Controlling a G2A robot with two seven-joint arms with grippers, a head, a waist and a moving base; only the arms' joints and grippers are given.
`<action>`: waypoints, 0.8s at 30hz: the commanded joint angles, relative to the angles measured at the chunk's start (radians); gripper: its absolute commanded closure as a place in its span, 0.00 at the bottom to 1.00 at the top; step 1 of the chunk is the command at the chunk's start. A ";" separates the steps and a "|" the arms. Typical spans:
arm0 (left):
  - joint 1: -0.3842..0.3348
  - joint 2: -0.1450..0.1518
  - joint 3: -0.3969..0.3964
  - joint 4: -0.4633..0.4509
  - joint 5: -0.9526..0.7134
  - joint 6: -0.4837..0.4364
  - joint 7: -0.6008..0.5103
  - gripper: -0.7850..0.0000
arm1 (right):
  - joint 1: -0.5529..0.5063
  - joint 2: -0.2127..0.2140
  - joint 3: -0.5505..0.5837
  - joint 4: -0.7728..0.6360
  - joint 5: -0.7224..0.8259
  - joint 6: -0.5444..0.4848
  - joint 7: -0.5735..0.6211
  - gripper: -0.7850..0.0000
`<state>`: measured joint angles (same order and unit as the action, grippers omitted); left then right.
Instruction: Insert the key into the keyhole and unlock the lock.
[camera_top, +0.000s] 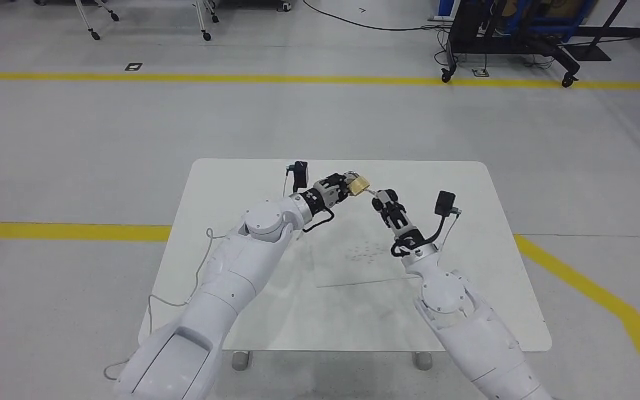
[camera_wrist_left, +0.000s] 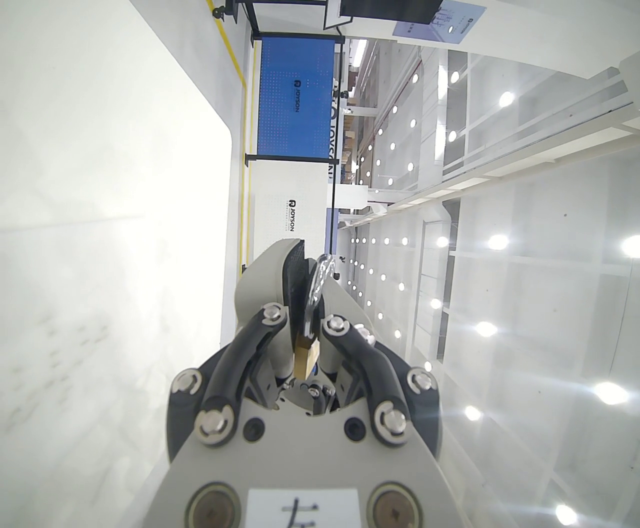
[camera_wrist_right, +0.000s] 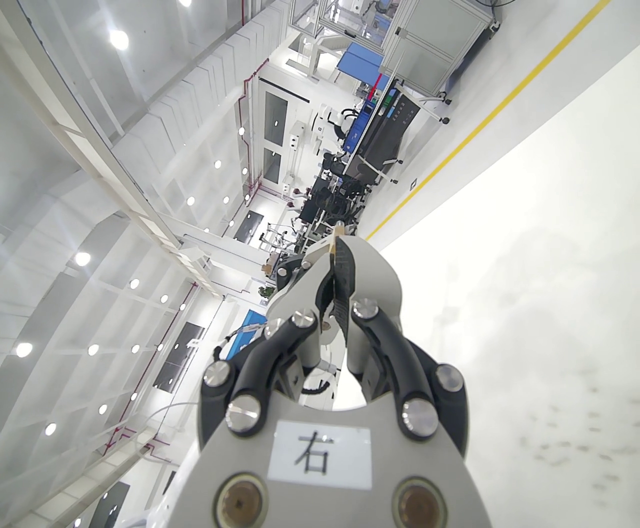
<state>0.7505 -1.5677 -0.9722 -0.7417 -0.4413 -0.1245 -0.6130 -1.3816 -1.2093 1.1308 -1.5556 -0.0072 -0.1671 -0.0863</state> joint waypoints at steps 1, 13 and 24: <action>0.001 0.000 -0.002 0.000 0.002 0.001 -0.001 1.00 | 0.001 -0.003 -0.001 0.005 -0.003 0.002 0.002 1.00; 0.002 -0.005 -0.008 0.003 0.004 0.014 -0.003 1.00 | -0.005 -0.016 -0.005 0.007 -0.027 0.000 0.016 1.00; 0.000 -0.008 -0.014 0.010 0.002 0.016 -0.018 1.00 | -0.009 -0.025 -0.001 0.003 -0.048 -0.007 0.026 1.00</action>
<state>0.7512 -1.5756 -0.9862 -0.7321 -0.4394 -0.1094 -0.6286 -1.3909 -1.2338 1.1293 -1.5532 -0.0526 -0.1737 -0.0597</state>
